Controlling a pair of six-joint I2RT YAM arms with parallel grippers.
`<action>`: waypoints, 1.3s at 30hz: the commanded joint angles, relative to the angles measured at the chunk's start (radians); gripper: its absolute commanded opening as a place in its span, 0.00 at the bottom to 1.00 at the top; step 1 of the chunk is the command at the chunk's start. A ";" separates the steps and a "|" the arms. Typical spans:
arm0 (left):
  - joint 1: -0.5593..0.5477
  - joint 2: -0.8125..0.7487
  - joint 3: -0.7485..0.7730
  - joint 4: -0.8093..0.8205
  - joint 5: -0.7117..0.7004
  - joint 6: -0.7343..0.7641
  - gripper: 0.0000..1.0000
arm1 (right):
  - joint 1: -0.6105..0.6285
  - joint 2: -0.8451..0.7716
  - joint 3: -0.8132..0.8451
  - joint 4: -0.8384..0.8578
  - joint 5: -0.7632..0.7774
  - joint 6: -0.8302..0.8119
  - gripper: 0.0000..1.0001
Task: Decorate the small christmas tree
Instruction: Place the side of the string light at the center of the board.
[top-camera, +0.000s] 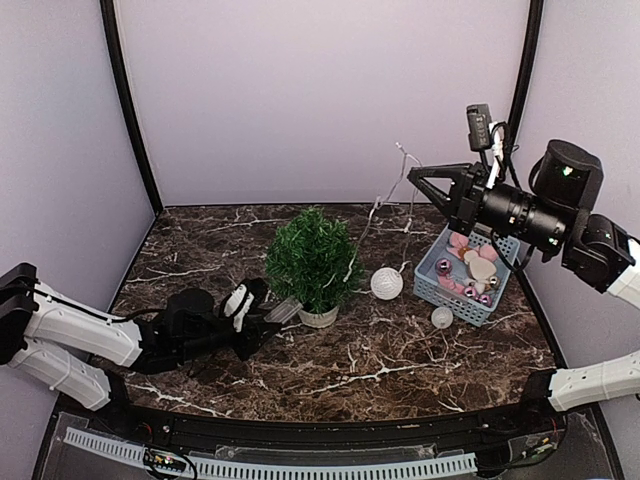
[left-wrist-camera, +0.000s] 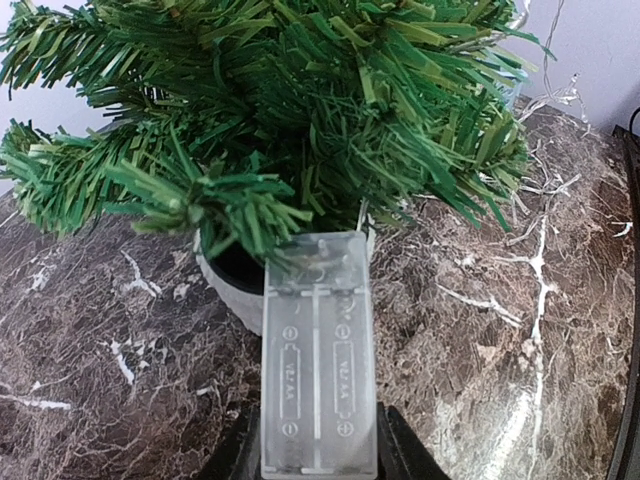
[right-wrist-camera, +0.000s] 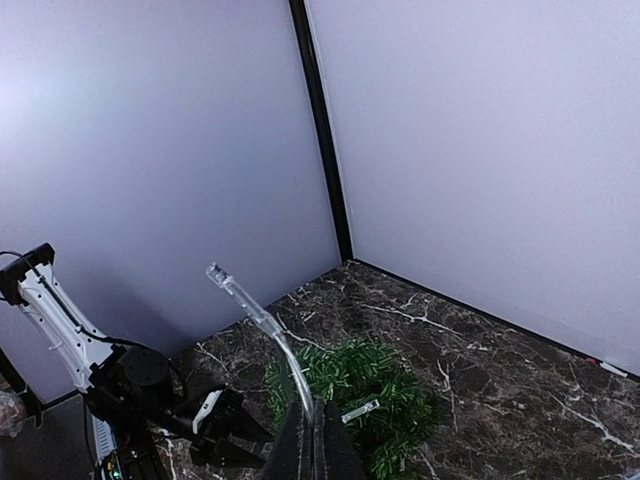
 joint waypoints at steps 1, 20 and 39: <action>0.011 0.033 0.043 0.066 0.029 0.007 0.32 | -0.006 -0.012 -0.017 0.004 0.134 0.021 0.00; 0.023 0.154 0.050 0.179 0.040 -0.017 0.32 | -0.098 0.025 -0.041 -0.028 0.167 0.062 0.00; 0.024 0.158 0.037 0.210 0.066 -0.017 0.32 | -0.098 -0.155 -0.155 0.077 -0.242 0.079 0.00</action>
